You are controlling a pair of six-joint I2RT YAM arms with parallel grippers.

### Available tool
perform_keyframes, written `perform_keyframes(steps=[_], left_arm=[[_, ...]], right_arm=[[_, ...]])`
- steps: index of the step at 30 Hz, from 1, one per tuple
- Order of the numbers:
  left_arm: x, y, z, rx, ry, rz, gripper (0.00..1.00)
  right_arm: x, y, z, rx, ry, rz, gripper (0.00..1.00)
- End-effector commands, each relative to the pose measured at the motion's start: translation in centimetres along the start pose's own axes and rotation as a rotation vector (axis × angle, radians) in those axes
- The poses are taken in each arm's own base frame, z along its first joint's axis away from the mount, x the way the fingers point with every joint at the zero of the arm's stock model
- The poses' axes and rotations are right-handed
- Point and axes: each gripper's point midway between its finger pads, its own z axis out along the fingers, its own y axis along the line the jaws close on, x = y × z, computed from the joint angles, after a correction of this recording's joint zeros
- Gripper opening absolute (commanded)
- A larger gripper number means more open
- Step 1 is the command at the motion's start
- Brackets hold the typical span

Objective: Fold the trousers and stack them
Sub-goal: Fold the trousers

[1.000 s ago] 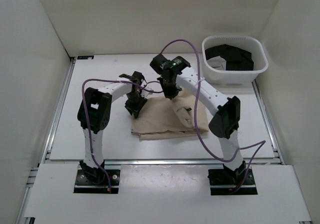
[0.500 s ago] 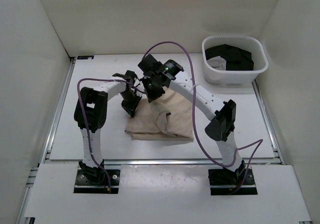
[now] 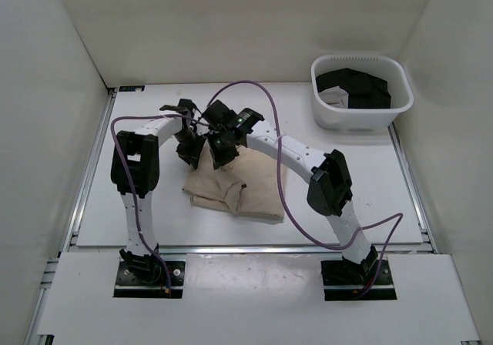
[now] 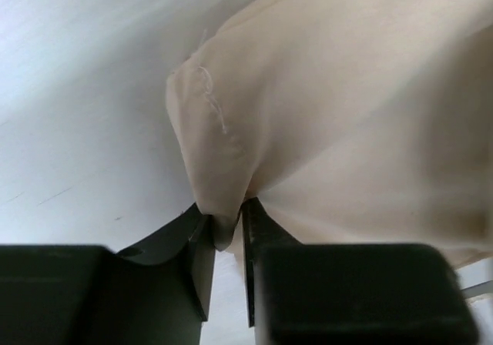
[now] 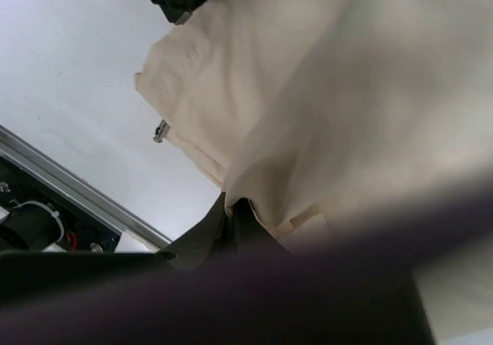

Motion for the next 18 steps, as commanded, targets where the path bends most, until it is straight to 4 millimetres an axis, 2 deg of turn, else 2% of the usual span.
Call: perform_keyframes(steps=[1,3,4,5,8,9,11,12,13,16,18], left_arm=[[-1.2,0.5,-1.2,-0.006,-0.057,-0.011,0.29],[-0.3,0.1,-0.7,0.013,-0.034,-0.016,0.25],[-0.1,0.2,-0.3,0.016,-0.025,-0.018,0.24],[0.2,0.1,-0.2,0.018,-0.017,-0.02,0.24],[0.1,0.0,-0.1,0.027,-0.019,-0.019,0.2],[0.1,0.0,-0.1,0.027,-0.019,-0.019,0.19],[0.5,-0.1,0.0,0.029,-0.01,-0.021,0.14],[0.5,-0.1,0.0,0.029,-0.01,-0.021,0.14],[0.5,-0.1,0.0,0.029,-0.01,-0.021,0.14],[0.5,-0.1,0.0,0.029,-0.01,-0.021,0.14],[0.5,-0.1,0.0,0.029,-0.01,-0.021,0.14]], right_arm=[[-0.6,1.8,1.8,-0.062,-0.034,-0.012,0.0],[-1.3,1.9,2.4,-0.058,-0.053,-0.013,0.0],[-1.3,1.7,3.4,-0.052,-0.041,-0.011,0.0],[-2.1,2.2,3.2,-0.063,-0.062,-0.004,0.0],[-2.9,2.8,3.7,-0.085,-0.079,0.004,0.0],[-3.9,3.4,3.1,-0.103,-0.112,-0.001,0.0],[-4.6,4.6,2.0,-0.131,-0.151,0.0,0.0],[-5.6,5.3,0.6,-0.157,-0.195,0.008,0.0],[-6.0,5.6,0.2,-0.168,-0.211,0.017,0.0],[-6.2,6.3,-0.2,-0.202,-0.219,0.042,0.0],[-5.2,5.5,1.7,-0.167,-0.174,0.06,0.0]])
